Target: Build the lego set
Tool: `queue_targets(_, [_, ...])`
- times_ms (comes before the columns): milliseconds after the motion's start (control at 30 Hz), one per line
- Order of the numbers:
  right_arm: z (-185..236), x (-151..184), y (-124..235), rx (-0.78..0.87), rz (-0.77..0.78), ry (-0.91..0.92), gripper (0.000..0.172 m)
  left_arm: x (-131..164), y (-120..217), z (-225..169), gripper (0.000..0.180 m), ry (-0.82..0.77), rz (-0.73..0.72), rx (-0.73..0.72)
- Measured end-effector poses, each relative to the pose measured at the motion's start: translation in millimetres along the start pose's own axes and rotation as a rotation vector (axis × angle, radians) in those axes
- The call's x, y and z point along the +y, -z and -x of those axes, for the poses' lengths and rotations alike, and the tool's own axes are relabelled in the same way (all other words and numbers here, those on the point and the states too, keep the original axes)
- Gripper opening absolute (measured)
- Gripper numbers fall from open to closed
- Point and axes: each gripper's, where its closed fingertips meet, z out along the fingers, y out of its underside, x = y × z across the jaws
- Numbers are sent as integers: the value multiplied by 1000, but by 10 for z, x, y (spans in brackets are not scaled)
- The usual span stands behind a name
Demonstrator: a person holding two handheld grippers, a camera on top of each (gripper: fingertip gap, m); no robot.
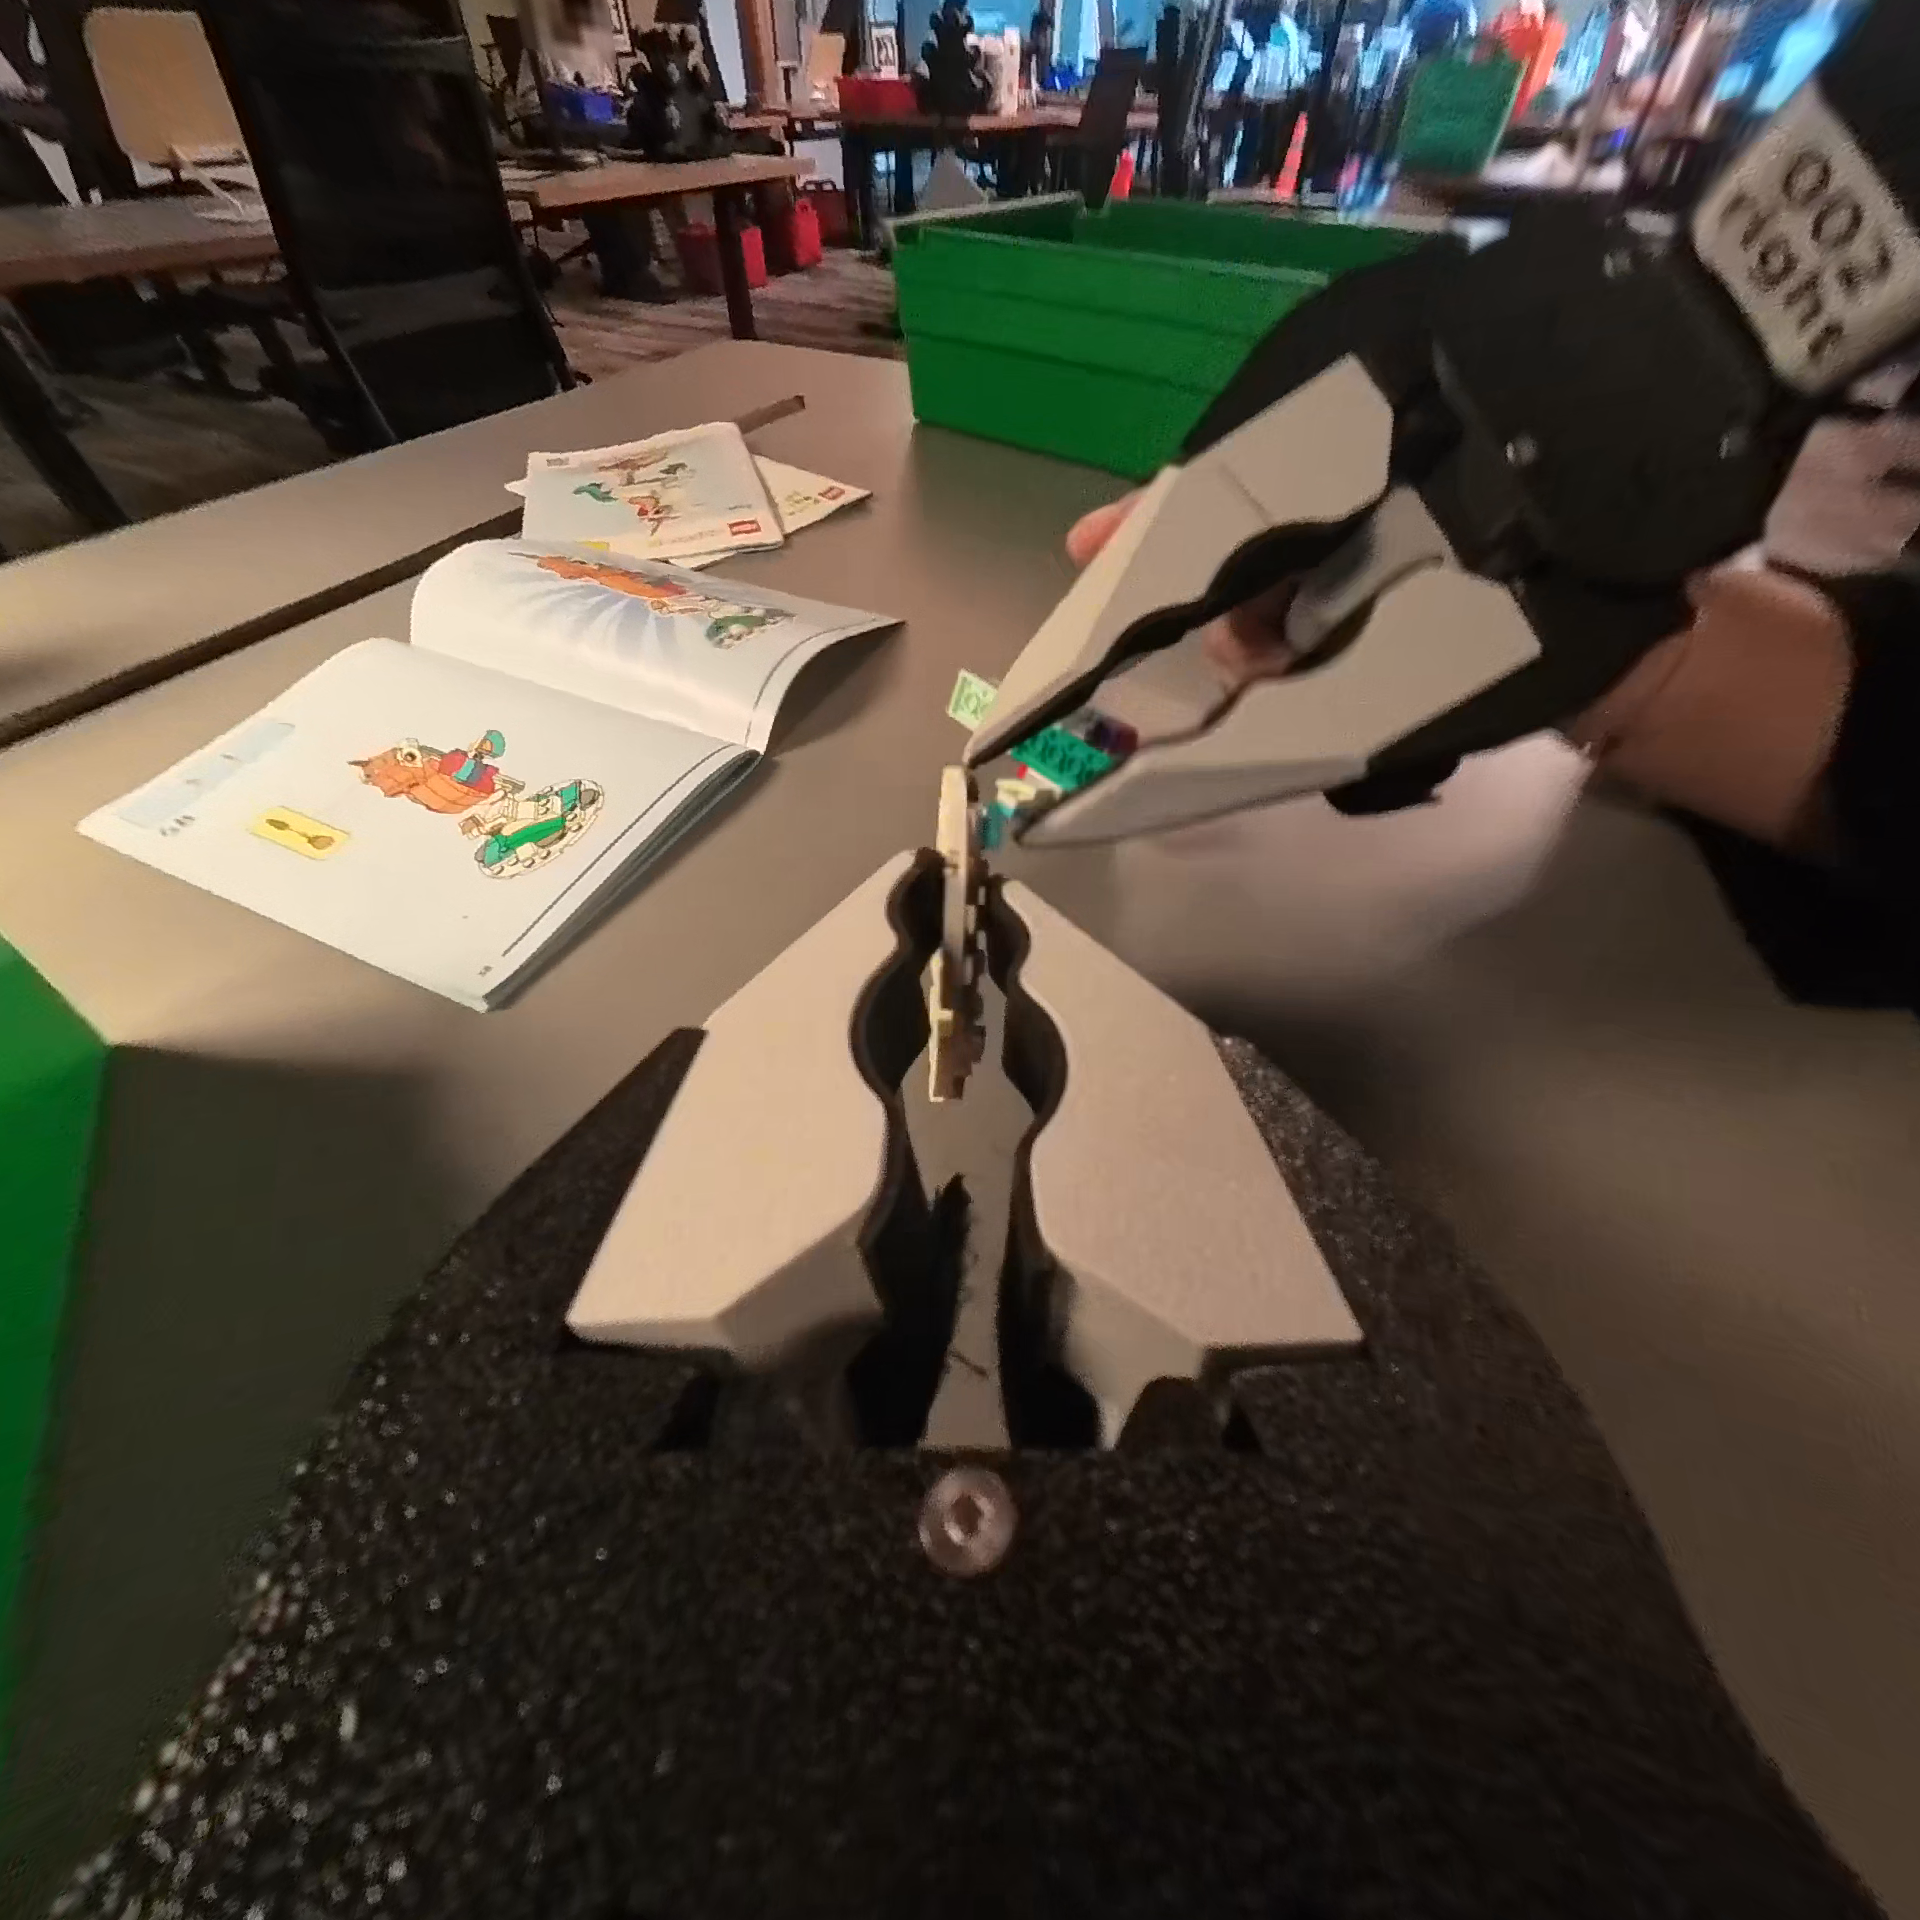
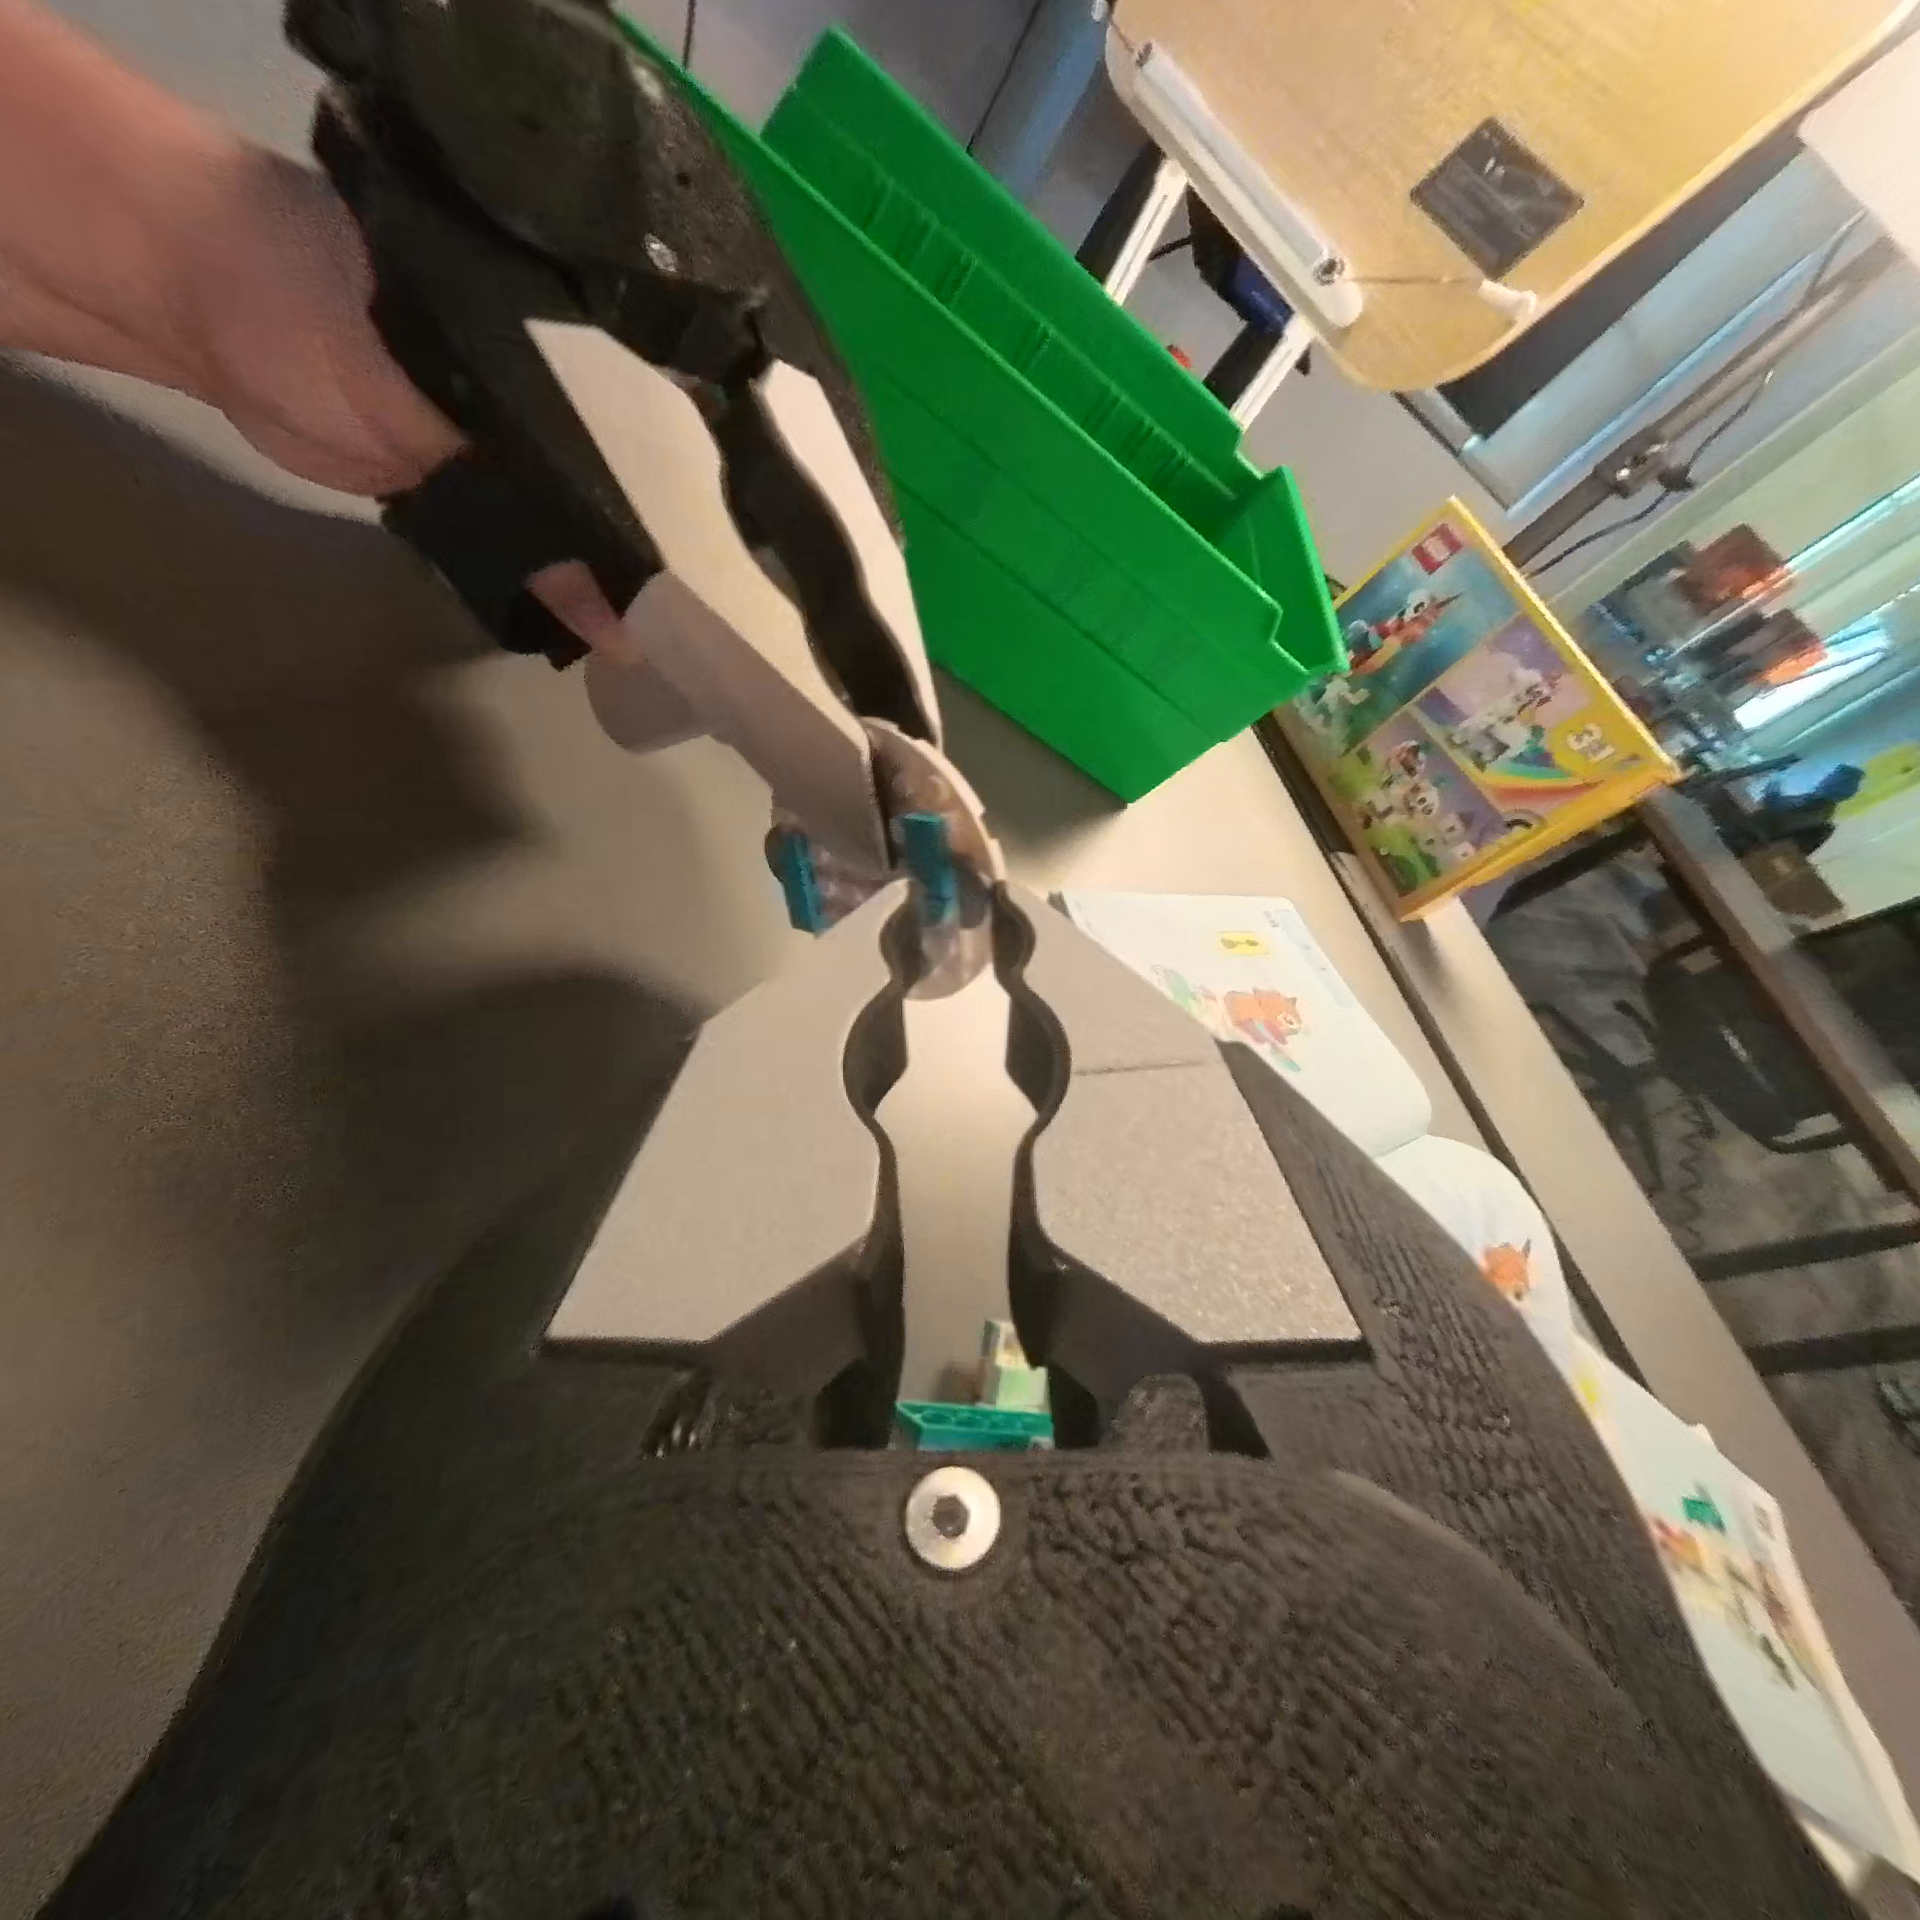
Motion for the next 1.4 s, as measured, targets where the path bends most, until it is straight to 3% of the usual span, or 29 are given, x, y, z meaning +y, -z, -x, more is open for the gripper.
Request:
queue_targets(367, [-46,-20,-39,133,39,242,17,-62,21,-12,4,186,-52,81])
queue_targets(533, [12,30,-68,93,67,219,19,-30,17,-69,6,193,-26,116])
queue_targets(600, [68,91,-114,55,98,176,21,-139,19,-254,8,252,-76,230])
queue_targets(700, [99,243,-194,80,186,295,29,-25,-75,-239,6,149,6,156])
queue_targets(867, [91,213,-190,49,149,200,29,-75,-58,-204,6,114,-39,131])
queue_targets(1033, [168,142,-117,-85,37,14,25,-147,0,-257,7,125,-92,187])
queue_targets(1233, [307,-335,164,-386,-271,-345,21,-513,243,-359,5,383,-330,451])
queue_targets(1400, [307,-447,256,-499,-355,-511,11,-592,310,-352,6,457,-396,515])
